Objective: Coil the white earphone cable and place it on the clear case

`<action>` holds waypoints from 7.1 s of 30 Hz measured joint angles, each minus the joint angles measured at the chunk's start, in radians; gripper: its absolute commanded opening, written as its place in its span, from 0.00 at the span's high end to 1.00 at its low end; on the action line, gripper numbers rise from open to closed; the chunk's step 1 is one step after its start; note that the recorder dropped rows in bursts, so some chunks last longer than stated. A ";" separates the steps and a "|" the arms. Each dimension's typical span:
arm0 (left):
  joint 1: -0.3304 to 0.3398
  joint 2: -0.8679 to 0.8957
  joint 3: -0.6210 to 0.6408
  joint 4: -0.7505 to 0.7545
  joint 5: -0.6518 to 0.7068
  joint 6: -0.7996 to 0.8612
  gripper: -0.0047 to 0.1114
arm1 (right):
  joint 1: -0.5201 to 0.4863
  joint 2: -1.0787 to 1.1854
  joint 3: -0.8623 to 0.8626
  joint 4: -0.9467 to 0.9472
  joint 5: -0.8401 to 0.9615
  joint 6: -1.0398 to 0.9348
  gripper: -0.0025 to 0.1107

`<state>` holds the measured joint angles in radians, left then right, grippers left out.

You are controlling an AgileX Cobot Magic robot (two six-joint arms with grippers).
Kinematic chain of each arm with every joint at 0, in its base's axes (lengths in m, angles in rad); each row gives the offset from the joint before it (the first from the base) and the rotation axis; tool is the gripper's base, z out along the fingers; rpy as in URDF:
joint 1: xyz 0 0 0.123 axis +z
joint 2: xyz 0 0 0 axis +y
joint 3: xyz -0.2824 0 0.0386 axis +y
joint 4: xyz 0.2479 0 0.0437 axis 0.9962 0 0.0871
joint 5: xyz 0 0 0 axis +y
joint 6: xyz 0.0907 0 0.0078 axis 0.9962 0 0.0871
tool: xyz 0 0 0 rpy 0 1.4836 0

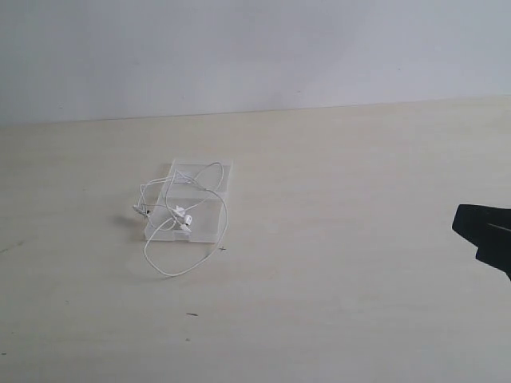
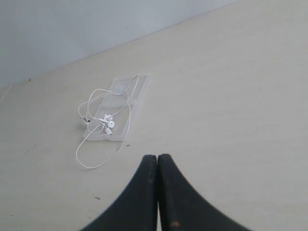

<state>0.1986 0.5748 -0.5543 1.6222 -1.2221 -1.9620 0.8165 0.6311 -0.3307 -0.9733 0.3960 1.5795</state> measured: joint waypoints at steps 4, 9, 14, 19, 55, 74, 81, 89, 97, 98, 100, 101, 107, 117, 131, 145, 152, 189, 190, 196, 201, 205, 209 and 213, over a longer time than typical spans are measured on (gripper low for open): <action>0.000 -0.009 0.000 0.002 0.000 0.000 0.96 | 0.000 0.000 0.000 0.000 0.000 0.000 0.98; -0.065 -0.124 0.004 0.004 0.164 0.114 0.96 | 0.000 0.000 0.000 0.000 0.000 0.000 0.98; -0.209 -0.264 0.043 0.022 0.658 0.146 0.96 | 0.000 0.000 0.000 0.000 -0.002 0.000 0.98; -0.232 -0.379 0.079 0.079 0.881 0.153 0.96 | 0.000 0.000 0.000 0.000 -0.002 0.000 0.98; -0.230 -0.563 0.252 0.121 1.165 0.040 0.96 | 0.000 0.000 0.000 0.000 -0.002 0.000 0.98; -0.152 -0.569 0.385 -0.557 1.222 0.340 0.96 | 0.000 0.000 0.000 0.000 -0.004 0.000 0.98; -0.152 -0.571 0.310 -1.319 1.285 1.330 0.96 | 0.000 0.000 0.000 0.000 -0.004 0.000 0.98; -0.152 -0.571 0.305 -1.507 1.412 1.548 0.96 | 0.000 0.000 0.000 0.000 -0.004 0.000 0.98; -0.152 -0.571 0.342 -1.510 1.481 1.562 0.96 | 0.000 0.000 0.000 0.000 -0.004 0.000 0.98; -0.152 -0.571 0.363 -1.510 1.473 1.562 0.96 | 0.000 0.000 0.000 0.000 -0.004 0.000 0.98; -0.152 -0.571 0.407 -1.510 1.448 1.562 0.96 | 0.000 0.000 0.000 0.000 -0.004 0.000 0.98; -0.152 -0.571 0.431 -1.510 1.435 1.562 0.96 | 0.000 0.000 0.000 0.000 -0.004 0.000 0.98; -0.152 -0.569 0.536 -1.510 1.388 1.560 0.96 | 0.000 0.000 0.000 0.000 -0.004 0.000 0.98; -0.152 -0.569 0.552 -1.510 1.511 1.617 0.96 | 0.000 0.000 0.000 0.000 -0.004 0.000 0.98; -0.152 -0.569 0.555 -1.508 1.595 1.644 0.96 | 0.000 0.000 0.000 0.000 -0.004 0.000 0.98; -0.152 -0.569 0.555 -1.508 1.597 1.644 0.96 | -0.041 -0.112 0.000 0.002 0.006 -0.011 0.98; -0.152 -0.569 0.555 -1.508 1.597 1.644 0.96 | -0.235 -0.360 0.109 0.021 -0.114 -0.014 0.98; -0.152 -0.569 0.555 -1.507 1.597 1.644 0.96 | -0.381 -0.626 0.326 1.007 -0.386 -1.254 0.98; -0.152 -0.569 0.555 -1.507 1.597 1.644 0.96 | -0.381 -0.626 0.326 0.997 -0.379 -1.256 0.98; -0.152 -0.569 0.555 -1.507 1.597 1.644 0.96 | -0.382 -0.626 0.326 0.968 -0.284 -1.261 0.98; -0.152 -0.569 0.555 -1.507 1.597 1.644 0.96 | -0.420 -0.626 0.326 0.949 -0.159 -1.263 0.98; -0.152 -0.569 0.555 -1.507 1.597 1.644 0.96 | -0.522 -0.626 0.326 0.943 -0.116 -1.263 0.98; -0.152 -0.569 0.555 -1.507 1.597 1.644 0.96 | -0.587 -0.626 0.326 0.942 -0.112 -1.263 0.98; -0.152 -0.569 0.555 -1.507 1.597 1.644 0.96 | -0.621 -0.626 0.326 0.937 -0.112 -1.267 0.98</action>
<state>0.0470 0.0055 0.0003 0.1156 0.3750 -0.3178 0.1950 0.0051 -0.0047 -0.0361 0.2842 0.3121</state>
